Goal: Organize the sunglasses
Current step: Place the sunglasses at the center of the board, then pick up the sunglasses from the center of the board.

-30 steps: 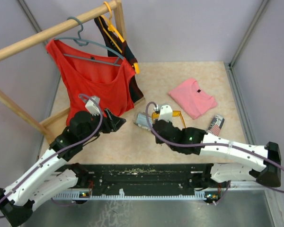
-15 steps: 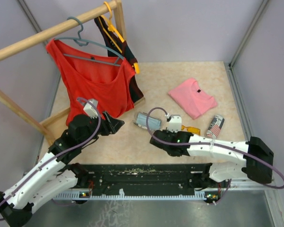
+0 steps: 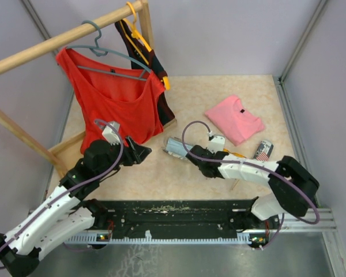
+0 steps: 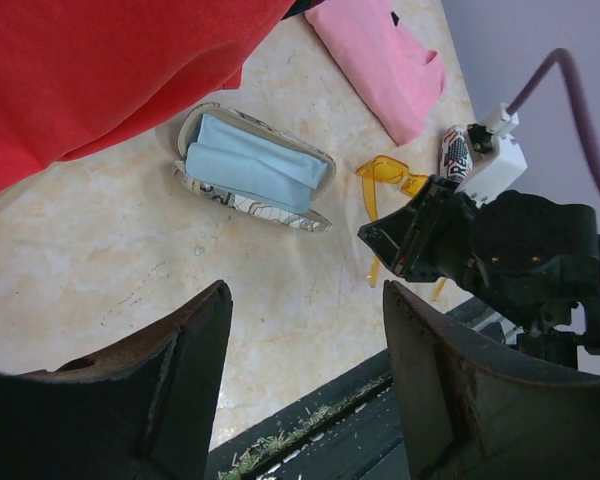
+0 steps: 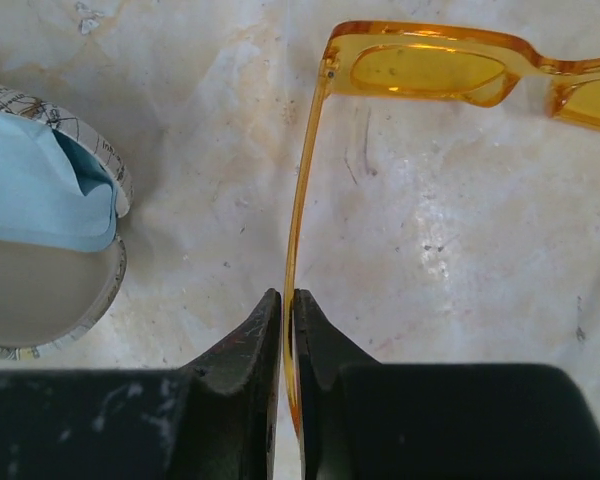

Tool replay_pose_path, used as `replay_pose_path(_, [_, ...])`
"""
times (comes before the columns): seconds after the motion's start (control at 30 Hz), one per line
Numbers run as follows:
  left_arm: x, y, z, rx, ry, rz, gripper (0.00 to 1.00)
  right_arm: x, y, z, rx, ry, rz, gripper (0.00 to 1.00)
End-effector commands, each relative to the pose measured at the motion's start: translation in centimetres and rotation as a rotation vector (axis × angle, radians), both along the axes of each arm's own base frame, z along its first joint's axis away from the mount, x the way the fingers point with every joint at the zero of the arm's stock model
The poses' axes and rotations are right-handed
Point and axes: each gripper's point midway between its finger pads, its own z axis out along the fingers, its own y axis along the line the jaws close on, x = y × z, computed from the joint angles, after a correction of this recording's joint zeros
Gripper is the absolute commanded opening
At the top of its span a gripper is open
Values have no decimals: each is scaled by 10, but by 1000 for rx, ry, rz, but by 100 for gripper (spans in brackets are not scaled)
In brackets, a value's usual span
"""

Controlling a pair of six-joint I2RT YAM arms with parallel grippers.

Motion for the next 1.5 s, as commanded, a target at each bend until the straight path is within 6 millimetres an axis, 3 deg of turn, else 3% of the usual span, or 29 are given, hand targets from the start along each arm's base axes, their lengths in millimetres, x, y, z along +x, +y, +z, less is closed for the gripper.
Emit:
replay_pose_path(0.0, [-1,5,-1,11,-15,9,68,24,27,4,59,-33,13,14])
replay_pose_path(0.13, [-1,10,-2,20,-20,25,68,22,30,2,68,-15,41,28])
replay_pose_path(0.23, [-1,11,-4,19,-20,27,69,17,29,13,75,-13,84,34])
replay_pose_path(0.47, [0,8,0,22,-28,18,69,13,8,76,27,-108,254,36])
replay_pose_path(0.63, [2,5,1,30,-32,3,69,34,-32,103,-77,-121,331,36])
replay_pose_path(0.8, [2,2,-1,34,-24,-11,69,58,-51,130,-51,-93,460,37])
replay_pose_path(0.97, [0,-3,-4,46,-19,-45,69,67,-56,122,-179,-56,653,50])
replay_pose_path(1.1, [0,-6,-6,61,-17,-65,69,61,-63,88,-260,126,812,53])
replay_pose_path(1.2, [0,-9,-7,67,-15,-83,69,65,-75,71,-303,214,820,53])
replay_pose_path(1.47, [2,-13,-9,86,-15,-105,69,70,-90,56,-237,292,819,53])
